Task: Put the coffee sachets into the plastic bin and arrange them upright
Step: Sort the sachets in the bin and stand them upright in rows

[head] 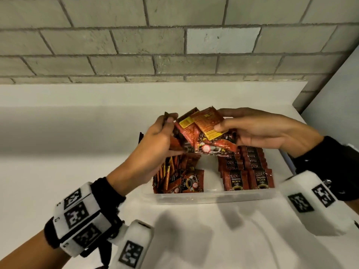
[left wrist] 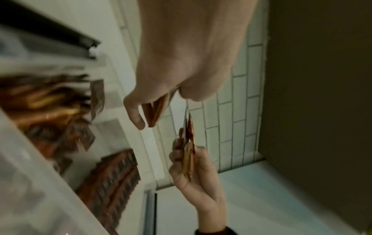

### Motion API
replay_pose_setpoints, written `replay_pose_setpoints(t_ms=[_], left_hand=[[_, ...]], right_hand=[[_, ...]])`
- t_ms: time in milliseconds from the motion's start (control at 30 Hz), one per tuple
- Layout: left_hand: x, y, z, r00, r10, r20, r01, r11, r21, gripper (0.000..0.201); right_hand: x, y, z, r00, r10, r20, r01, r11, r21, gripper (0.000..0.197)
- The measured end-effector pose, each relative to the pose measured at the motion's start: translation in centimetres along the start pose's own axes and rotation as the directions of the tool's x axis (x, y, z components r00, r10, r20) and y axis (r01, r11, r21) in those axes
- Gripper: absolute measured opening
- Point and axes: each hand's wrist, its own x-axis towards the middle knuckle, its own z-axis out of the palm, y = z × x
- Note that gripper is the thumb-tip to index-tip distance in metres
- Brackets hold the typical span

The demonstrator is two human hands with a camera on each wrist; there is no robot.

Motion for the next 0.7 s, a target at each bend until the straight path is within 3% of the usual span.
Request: replay_pose_setpoints(t_ms=[67, 167, 267, 333, 400, 500, 600, 700], left_hand=[[-0.5, 0.3, 1.0, 0.991, -0.069, 0.118, 0.098, 0.961, -0.259, 0.052], [-0.9, 0.3, 1.9, 0.973, -0.036, 0.229, 0.144, 0.868, -0.476, 0.07], [-0.9, -0.4, 2.8, 0.978, -0.051, 0.202, 0.153, 0.836, -0.527, 0.041], [-0.8, -1.0, 3.3, 0.977, -0.098, 0.191, 0.193, 0.79, -0.582, 0.035], [-0.9, -1.4, 3.5, 0.972, -0.102, 0.211, 0.215, 0.747, -0.629, 0.035], [-1.3, -1.6, 3.6, 0.967, -0.035, 0.253, 0.2, 0.721, -0.664, 0.035], [-1.4, -1.9, 3.7, 0.959, 0.01, 0.282, 0.19, 0.715, -0.673, 0.042], [-1.5, -2.2, 3.9, 0.963, 0.018, 0.269, 0.18, 0.7, -0.691, 0.042]], right_hand=[[-0.1, 0.1, 0.8, 0.999, -0.031, -0.017, 0.032, 0.999, 0.011, 0.052], [0.2, 0.3, 1.5, 0.996, -0.068, -0.057, 0.069, 0.998, 0.008, 0.052], [0.2, 0.4, 2.2, 0.993, -0.107, -0.054, 0.107, 0.994, -0.008, 0.042], [0.1, 0.5, 2.6, 0.989, -0.136, -0.052, 0.132, 0.988, -0.079, 0.035], [-0.3, 0.3, 3.0, 0.976, -0.185, -0.112, 0.151, 0.954, -0.258, 0.026], [-0.7, 0.2, 2.6, 0.927, -0.335, -0.17, 0.18, 0.793, -0.583, 0.028], [-0.7, 0.6, 2.2, 0.92, -0.36, -0.155, 0.243, 0.835, -0.494, 0.027], [-0.7, 0.4, 1.6, 0.878, -0.401, -0.261, 0.283, 0.875, -0.392, 0.017]])
